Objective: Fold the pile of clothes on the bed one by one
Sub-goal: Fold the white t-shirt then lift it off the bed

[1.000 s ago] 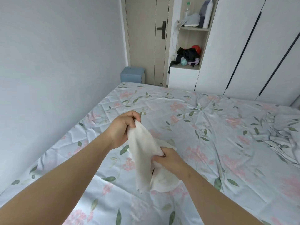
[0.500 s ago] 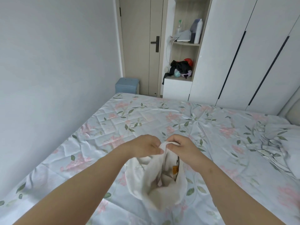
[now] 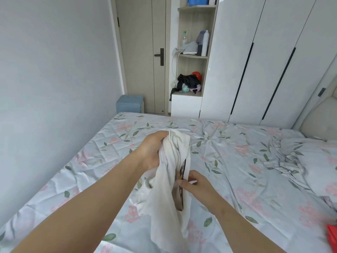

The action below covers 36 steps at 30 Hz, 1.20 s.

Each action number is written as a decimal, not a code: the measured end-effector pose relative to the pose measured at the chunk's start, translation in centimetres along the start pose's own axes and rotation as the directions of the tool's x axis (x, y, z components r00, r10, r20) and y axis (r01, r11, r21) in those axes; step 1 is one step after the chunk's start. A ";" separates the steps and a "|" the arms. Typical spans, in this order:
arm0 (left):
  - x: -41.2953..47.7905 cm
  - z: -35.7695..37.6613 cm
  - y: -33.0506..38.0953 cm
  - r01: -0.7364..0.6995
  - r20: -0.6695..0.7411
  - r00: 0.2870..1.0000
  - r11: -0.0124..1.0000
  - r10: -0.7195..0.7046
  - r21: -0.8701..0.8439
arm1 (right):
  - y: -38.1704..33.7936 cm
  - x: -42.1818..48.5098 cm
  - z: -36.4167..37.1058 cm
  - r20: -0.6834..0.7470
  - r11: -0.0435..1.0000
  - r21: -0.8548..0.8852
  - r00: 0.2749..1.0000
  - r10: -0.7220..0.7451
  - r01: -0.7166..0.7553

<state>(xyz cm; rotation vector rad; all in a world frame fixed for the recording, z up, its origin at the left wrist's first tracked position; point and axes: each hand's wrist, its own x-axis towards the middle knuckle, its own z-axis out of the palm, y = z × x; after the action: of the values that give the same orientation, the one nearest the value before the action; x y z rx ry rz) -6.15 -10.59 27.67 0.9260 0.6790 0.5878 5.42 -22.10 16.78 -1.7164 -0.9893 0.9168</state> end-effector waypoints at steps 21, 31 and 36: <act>2.4 -7.2 2.6 -0.059 -0.122 0.898 0.391 0.423 0.919 | 1.7 1.8 -6.3 -0.115 0.683 -0.711 0.986 0.124 -0.169; 0.5 -6.5 4.1 -0.117 -0.328 0.872 0.806 0.363 0.580 | -5.3 1.6 -8.4 -0.391 0.989 0.142 0.916 0.087 -0.033; -1.0 -4.4 5.3 -0.332 -0.305 0.795 0.797 0.524 0.505 | -8.8 1.2 -10.7 -0.651 0.972 -0.227 0.732 -0.200 0.064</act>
<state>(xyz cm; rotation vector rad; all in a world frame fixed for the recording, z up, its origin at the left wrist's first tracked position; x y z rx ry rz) -10.93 -6.51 30.64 1.4099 1.0301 1.1183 13.53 -22.54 28.06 -1.8959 -0.6964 0.0564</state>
